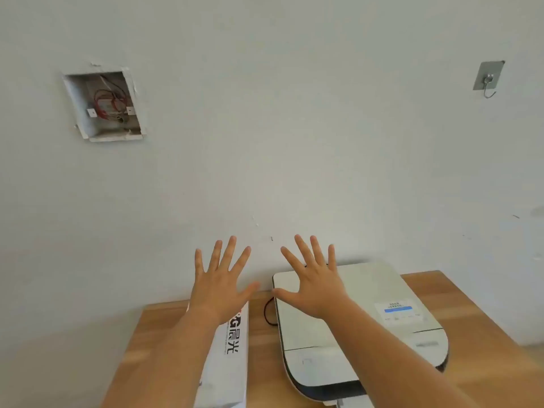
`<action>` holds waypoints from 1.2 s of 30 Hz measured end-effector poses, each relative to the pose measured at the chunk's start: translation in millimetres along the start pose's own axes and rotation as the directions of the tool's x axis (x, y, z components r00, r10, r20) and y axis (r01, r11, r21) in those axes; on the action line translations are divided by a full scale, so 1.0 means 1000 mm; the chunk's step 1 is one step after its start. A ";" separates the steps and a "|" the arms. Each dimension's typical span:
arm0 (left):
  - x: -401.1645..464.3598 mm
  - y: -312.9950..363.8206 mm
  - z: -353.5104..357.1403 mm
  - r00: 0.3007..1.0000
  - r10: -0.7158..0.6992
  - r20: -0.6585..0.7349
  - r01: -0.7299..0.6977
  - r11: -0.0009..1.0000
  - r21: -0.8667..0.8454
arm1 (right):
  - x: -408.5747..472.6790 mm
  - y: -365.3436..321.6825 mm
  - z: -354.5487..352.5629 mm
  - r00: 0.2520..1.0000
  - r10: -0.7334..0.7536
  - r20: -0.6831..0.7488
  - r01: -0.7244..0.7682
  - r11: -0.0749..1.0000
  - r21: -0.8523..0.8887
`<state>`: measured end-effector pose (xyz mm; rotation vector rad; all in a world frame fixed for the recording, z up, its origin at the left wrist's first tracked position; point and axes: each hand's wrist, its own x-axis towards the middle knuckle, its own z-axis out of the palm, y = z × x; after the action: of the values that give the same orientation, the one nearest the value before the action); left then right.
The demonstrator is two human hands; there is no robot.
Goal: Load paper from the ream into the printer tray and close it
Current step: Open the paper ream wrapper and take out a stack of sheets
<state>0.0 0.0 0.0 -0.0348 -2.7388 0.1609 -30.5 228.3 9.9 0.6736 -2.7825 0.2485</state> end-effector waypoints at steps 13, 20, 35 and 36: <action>-0.028 -0.048 0.032 0.997 -0.031 0.065 0.031 1.000 -0.002 | 0.013 -0.049 0.030 0.995 -0.045 0.087 0.048 0.998 -0.028; -0.042 -0.068 0.039 0.990 -0.061 0.127 0.057 0.998 0.035 | 0.034 -0.062 0.059 0.986 -0.114 0.122 0.113 0.994 0.012; -0.067 -0.110 0.088 0.954 -0.109 0.280 0.105 0.994 0.030 | 0.040 -0.092 0.127 0.959 -0.126 0.252 0.106 0.990 0.091; -0.071 -0.112 0.094 0.947 -0.103 0.305 0.101 0.995 0.021 | 0.036 -0.095 0.134 0.954 -0.119 0.274 0.097 0.991 0.093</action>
<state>29.1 -125.1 -100.2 0.1453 -3.0407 0.1556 -45.5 99.4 -96.9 0.9446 -3.0007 0.2597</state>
